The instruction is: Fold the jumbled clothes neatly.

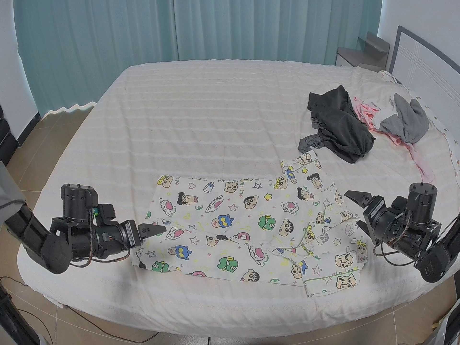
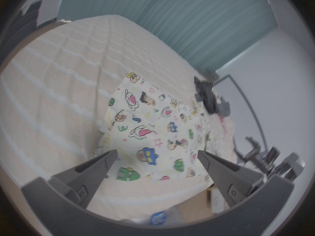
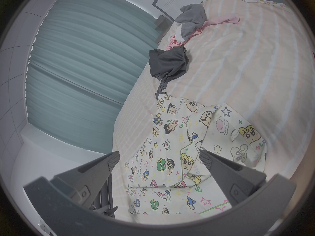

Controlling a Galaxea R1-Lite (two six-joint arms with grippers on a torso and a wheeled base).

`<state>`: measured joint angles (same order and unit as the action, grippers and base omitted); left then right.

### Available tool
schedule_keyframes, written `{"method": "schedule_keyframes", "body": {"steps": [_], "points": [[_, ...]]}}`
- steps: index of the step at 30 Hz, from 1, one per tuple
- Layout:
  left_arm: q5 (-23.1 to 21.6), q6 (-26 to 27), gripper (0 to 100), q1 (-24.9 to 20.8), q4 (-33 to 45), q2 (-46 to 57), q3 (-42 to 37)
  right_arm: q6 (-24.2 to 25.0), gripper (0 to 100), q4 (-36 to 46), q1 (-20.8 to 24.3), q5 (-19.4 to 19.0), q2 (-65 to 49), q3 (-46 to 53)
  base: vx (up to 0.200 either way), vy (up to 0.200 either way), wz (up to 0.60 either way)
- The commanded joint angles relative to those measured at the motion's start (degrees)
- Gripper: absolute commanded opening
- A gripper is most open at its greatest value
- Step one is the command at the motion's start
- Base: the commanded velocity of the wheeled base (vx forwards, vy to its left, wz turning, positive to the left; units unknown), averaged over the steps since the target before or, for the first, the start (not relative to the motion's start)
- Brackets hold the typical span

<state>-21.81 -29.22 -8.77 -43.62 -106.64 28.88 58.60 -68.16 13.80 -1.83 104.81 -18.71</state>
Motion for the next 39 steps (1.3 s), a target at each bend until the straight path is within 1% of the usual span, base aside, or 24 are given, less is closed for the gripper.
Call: {"method": "schedule_keyframes", "body": {"steps": [1,2,4,7,10,15,18,20,23,25,26,27,32,39], "points": [[-0.4,13.1,100,4.5,12.8,-5.7,10.7,-0.4,100,0.0,1.0,0.0,-0.8,0.6,0.000,0.000,0.00],[-0.6,18.9,100,5.8,16.6,-8.2,13.7,-0.4,100,0.0,1.4,0.0,-0.7,0.8,0.000,0.000,0.00],[-1.3,21.0,100,5.9,17.8,-10.0,15.8,-0.4,100,0.0,1.9,0.1,-0.7,0.8,0.000,0.000,0.00],[-2.4,21.0,100,5.7,17.9,-11.6,17.8,-0.5,100,0.0,1.9,0.1,-0.7,1.0,0.000,0.000,0.00],[-2.6,21.5,100,5.5,18.0,-15.4,21.7,-0.5,100,0.0,1.9,0.0,-0.4,1.1,0.000,0.000,0.00],[-3.2,21.8,100,5.2,17.9,-18.7,24.3,-0.6,100,0.0,2.0,0.1,-0.3,1.1,0.000,0.000,0.00],[-7.5,21.8,100,5.0,17.5,-19.3,24.7,-1.5,100,0.0,2.2,0.0,-0.1,1.5,0.000,0.000,0.00],[-8.8,21.8,100,4.9,17.5,-19.4,24.6,-1.6,100,0.0,2.2,0.0,0.1,1.6,0.000,0.000,0.00],[-8.9,22.3,100,4.9,17.4,-19.7,24.6,-1.6,100,0.0,2.2,-0.1,0.2,1.5,0.000,0.000,0.00],[-8.8,24.4,100,5.0,17.4,-20.1,24.6,-1.6,100,0.0,2.2,-0.4,0.2,1.6,0.000,0.000,0.00],[-8.8,24.4,100,5.0,17.4,-20.1,24.6,-1.6,100,0.0,2.2,-0.4,0.2,1.6,0.000,0.000,0.00],[-8.5,26.4,100,5.1,17.4,-20.4,24.4,-1.6,100,0.0,2.2,-0.5,0.1,1.7,0.000,0.000,0.00],[-8.2,27.4,100,5.2,17.4,-20.5,24.3,-1.5,100,0.0,2.3,-0.8,0.2,1.7,0.000,0.000,0.00],[-7.6,30.4,100,5.2,17.3,-22.5,25.0,-1.5,100,0.0,2.3,-0.9,0.3,1.7,0.000,0.000,0.00]]}}
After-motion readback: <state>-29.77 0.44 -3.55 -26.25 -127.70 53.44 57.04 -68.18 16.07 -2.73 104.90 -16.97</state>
